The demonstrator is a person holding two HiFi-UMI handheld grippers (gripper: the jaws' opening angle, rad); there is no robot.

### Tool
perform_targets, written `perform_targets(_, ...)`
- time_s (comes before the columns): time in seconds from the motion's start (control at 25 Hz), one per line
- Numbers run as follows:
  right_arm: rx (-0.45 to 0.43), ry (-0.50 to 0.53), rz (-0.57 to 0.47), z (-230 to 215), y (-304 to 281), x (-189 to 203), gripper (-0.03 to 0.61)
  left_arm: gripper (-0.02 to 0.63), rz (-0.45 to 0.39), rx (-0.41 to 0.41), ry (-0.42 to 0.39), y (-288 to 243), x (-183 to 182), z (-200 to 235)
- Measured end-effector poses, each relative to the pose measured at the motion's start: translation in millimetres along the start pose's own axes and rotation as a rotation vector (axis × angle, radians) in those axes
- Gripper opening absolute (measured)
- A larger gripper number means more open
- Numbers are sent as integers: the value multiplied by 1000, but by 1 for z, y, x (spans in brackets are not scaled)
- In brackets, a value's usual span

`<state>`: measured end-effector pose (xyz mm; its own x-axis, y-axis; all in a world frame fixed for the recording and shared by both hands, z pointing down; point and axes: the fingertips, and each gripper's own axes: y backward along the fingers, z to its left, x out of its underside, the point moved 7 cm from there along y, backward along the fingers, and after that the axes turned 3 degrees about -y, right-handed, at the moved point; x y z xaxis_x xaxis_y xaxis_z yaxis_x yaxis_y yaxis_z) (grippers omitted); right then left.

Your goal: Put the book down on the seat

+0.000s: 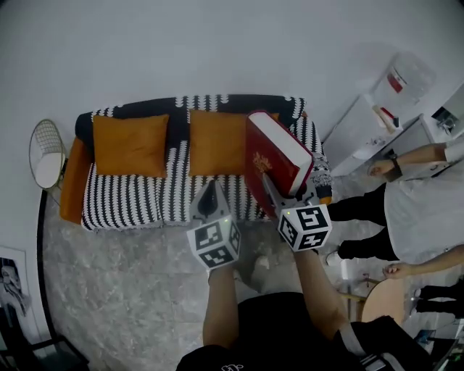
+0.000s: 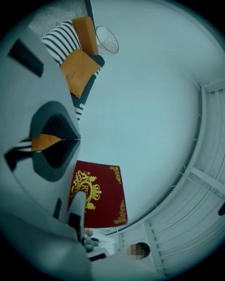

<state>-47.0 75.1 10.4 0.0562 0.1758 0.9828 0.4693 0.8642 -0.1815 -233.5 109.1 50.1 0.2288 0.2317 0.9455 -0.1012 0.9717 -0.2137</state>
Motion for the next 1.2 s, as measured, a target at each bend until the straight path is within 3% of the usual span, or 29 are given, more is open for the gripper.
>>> perform_targets(0.44, 38, -67, -15, -71, -9, 4, 229, 14, 26, 48, -62, -57, -3, -55)
perform_targets(1.04, 13, -253, 88, -124, -36, 68, 229, 14, 196, 18, -81, -102, 50, -73)
perform_targets(1.2, -1, -361, 93, -138, -41, 88, 229, 14, 228, 17, -84, -114, 62, -79)
